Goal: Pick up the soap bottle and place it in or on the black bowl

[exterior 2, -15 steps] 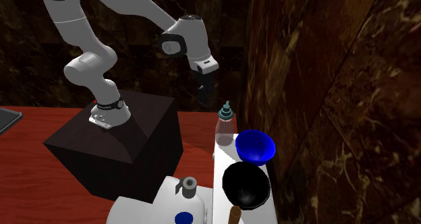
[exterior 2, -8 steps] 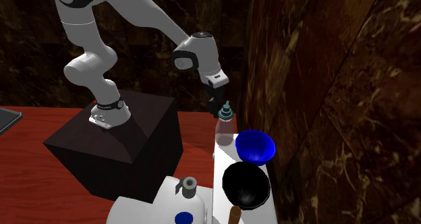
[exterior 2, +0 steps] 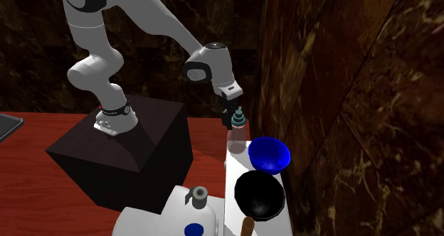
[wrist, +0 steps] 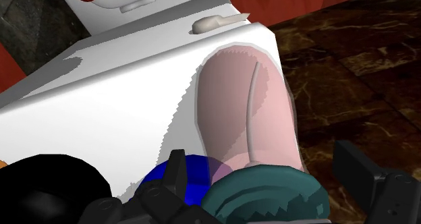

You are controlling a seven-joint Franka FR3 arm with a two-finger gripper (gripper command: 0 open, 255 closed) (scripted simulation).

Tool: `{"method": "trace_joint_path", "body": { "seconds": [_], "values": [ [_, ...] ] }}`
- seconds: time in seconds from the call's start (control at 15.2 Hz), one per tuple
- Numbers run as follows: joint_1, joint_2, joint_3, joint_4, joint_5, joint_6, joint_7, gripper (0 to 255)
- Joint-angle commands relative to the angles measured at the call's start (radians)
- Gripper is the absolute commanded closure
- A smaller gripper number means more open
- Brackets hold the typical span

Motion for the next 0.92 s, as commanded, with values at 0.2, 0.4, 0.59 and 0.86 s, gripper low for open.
{"method": "trace_joint_path", "body": {
  "seconds": [0.2,0.4,0.59,0.86],
  "values": [
    [0.0,0.001,0.0,0.0,0.0,0.001,0.0,0],
    [0.0,0.001,0.0,0.0,0.0,0.001,0.0,255],
    [0.0,0.001,0.0,0.0,0.0,0.001,0.0,255],
    [0.0,0.001,0.0,0.0,0.0,0.001,0.0,255]
  ]
}}
